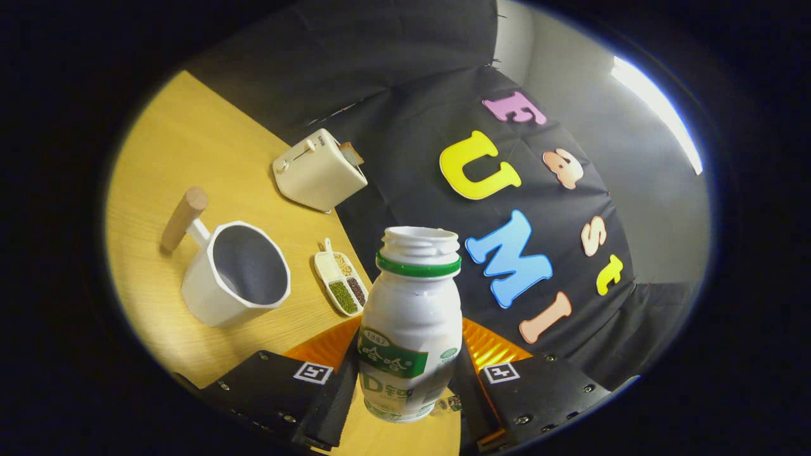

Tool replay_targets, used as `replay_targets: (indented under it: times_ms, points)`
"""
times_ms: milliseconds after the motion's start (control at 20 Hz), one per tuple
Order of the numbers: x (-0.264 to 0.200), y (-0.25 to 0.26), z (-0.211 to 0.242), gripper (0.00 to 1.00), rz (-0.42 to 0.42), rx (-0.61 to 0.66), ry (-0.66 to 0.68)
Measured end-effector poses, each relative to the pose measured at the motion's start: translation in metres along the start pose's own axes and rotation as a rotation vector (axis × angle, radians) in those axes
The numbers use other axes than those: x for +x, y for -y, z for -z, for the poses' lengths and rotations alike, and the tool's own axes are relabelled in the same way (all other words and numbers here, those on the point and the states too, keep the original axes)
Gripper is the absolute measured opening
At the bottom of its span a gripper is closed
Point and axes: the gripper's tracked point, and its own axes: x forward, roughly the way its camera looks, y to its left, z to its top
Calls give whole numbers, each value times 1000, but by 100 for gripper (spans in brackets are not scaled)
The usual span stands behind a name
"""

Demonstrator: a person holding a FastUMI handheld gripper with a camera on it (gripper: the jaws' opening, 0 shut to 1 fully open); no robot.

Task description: Take the bottle from table, then pour the juice into the cup, finally place the bottle on the coaster

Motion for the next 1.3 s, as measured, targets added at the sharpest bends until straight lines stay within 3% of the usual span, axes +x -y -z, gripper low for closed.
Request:
replay_targets:
  times_ms: [950,1300]
  points:
    - [3,34,30,71,-148,783,-2]
    - [2,55,41,71,-85,838,4]
